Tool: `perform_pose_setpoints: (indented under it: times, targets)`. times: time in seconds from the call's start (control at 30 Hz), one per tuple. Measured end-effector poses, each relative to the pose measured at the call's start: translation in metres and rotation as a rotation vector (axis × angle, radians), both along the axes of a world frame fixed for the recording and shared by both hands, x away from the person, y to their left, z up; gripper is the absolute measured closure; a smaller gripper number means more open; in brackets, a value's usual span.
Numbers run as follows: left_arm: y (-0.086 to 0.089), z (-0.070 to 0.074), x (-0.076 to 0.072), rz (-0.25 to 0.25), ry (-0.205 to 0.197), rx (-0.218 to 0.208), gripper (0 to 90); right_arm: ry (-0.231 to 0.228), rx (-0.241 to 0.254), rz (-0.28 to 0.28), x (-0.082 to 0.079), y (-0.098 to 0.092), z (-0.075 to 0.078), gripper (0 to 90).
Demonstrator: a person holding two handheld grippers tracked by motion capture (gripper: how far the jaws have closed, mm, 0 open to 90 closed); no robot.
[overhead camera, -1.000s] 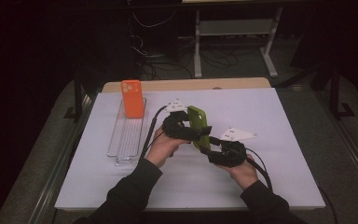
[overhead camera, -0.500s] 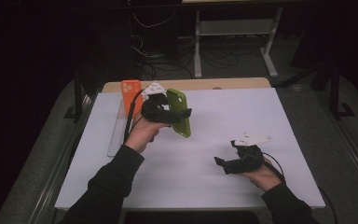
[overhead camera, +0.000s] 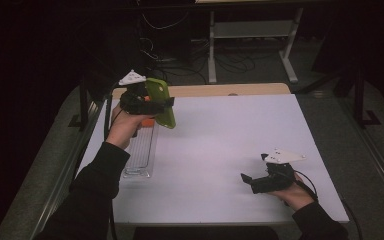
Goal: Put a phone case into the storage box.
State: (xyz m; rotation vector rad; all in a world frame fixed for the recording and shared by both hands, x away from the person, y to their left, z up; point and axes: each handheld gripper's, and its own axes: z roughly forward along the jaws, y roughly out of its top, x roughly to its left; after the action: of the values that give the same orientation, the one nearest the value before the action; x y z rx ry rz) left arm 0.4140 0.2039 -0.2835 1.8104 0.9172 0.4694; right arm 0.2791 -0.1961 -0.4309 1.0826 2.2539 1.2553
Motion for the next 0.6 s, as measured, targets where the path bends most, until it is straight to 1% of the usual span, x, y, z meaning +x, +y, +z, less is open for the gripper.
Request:
perform_pose_setpoints:
  times: [0.1, 0.13, 0.2, 0.23, 0.3, 0.33, 0.37, 0.4, 0.43, 0.47, 0.5, 0.6]
  targets:
    - [0.014, 0.001, 0.002, 0.048, -0.004, 0.005, 12.7, 0.014, -0.007, 0.000, -0.001, -0.001, -0.002, 0.0]
    - [0.019, 0.002, 0.003, 0.068, -0.010, 0.018, 12.7, 0.012, -0.010, 0.000, 0.000, -0.001, -0.003, 0.0]
    - [0.027, 0.002, 0.005, 0.102, -0.014, 0.015, 12.7, 0.010, -0.017, 0.004, 0.000, 0.001, -0.003, 0.0]
    - [0.029, 0.002, 0.005, 0.109, -0.015, 0.018, 12.7, 0.011, -0.021, 0.010, -0.001, 0.002, -0.004, 0.0]
    - [0.035, 0.001, 0.007, 0.140, -0.024, 0.021, 12.8, 0.011, -0.028, 0.020, -0.001, 0.003, -0.004, 0.0]
    - [0.038, 0.001, 0.008, 0.167, -0.021, 0.028, 12.8, 0.020, -0.025, 0.016, -0.002, 0.004, -0.004, 0.0]
    - [0.039, 0.001, 0.009, 0.176, -0.021, 0.028, 12.8, 0.011, -0.030, 0.019, -0.001, 0.004, -0.005, 0.0]
    - [0.042, -0.001, 0.011, 0.207, -0.021, 0.034, 12.7, 0.008, -0.031, 0.019, -0.001, 0.003, -0.005, 0.0]
    - [0.043, -0.002, 0.012, 0.222, -0.022, 0.044, 12.7, 0.015, -0.029, 0.016, -0.001, 0.004, -0.005, 0.0]
    - [0.045, -0.003, 0.013, 0.239, -0.020, 0.053, 12.7, 0.010, -0.030, 0.017, -0.001, 0.004, -0.005, 0.0]
    - [0.046, -0.004, 0.014, 0.249, -0.015, 0.055, 12.7, 0.011, -0.030, 0.016, 0.000, 0.004, -0.005, 0.0]
    - [0.049, -0.008, 0.018, 0.286, -0.014, 0.087, 12.8, 0.010, -0.030, 0.017, -0.001, 0.004, -0.005, 0.0]
